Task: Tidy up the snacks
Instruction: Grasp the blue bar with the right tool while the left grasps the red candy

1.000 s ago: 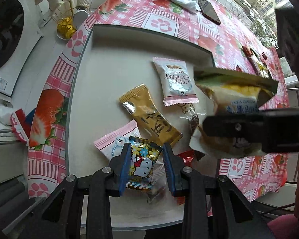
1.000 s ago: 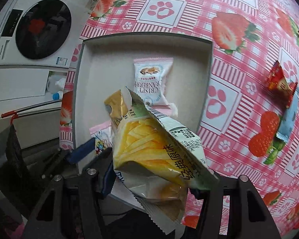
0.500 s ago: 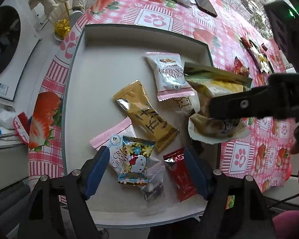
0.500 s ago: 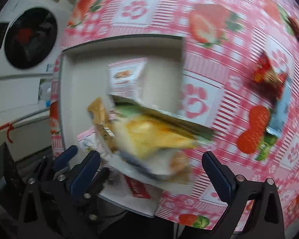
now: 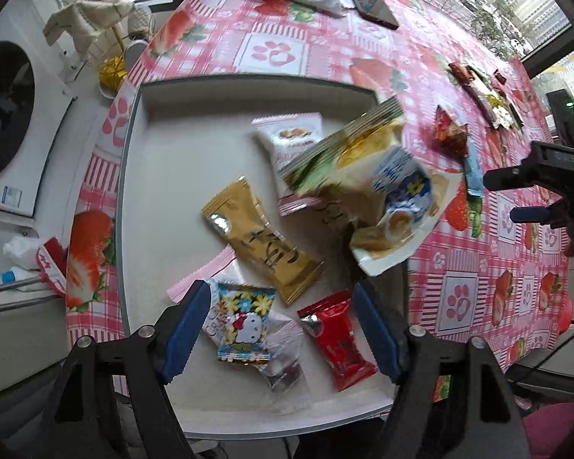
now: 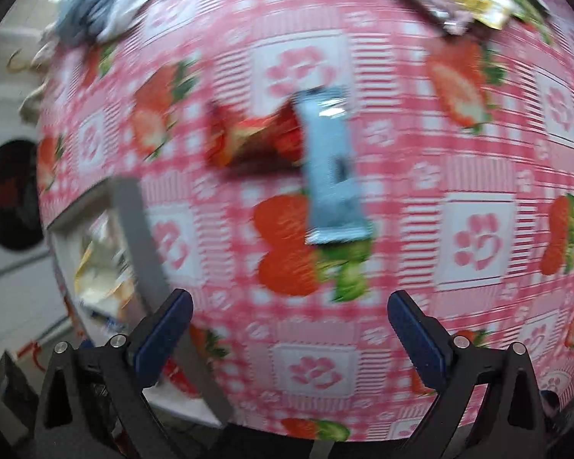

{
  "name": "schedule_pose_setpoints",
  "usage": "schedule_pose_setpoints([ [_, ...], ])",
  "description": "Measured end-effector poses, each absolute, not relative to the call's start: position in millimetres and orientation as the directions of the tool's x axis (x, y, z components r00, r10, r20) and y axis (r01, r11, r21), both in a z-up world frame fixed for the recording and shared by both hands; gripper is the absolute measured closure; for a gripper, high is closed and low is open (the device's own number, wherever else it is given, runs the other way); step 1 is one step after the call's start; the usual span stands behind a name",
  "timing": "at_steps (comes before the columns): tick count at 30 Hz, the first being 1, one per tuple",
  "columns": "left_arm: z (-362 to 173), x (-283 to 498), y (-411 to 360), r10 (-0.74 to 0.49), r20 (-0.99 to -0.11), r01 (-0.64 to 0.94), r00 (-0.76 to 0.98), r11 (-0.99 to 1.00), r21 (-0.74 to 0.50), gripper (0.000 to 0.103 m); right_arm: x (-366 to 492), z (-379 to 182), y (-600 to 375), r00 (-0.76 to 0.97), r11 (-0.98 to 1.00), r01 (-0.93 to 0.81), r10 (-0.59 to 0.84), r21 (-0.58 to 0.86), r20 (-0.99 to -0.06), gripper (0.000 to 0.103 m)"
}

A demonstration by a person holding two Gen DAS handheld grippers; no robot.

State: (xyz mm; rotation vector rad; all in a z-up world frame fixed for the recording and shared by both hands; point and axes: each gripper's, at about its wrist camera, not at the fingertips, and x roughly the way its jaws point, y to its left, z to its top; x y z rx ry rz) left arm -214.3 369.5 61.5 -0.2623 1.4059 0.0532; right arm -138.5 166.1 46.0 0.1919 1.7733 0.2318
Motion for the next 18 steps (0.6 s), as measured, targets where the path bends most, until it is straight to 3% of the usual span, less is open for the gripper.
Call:
schedule_pose_setpoints([
  [6, 77, -205, 352, -0.118, -0.974, -0.131, 0.192, 0.981, -0.144, 0.023, -115, 29, 150, -0.214, 0.981, 0.017, 0.193, 0.194, -0.958, 0.001],
  [18, 83, -198, 325, -0.147, -0.979, -0.102, 0.142, 0.982, -0.162, 0.023, -73, -3, 199, -0.176, 0.977, -0.174, 0.095, 0.126, -0.980, 0.001],
])
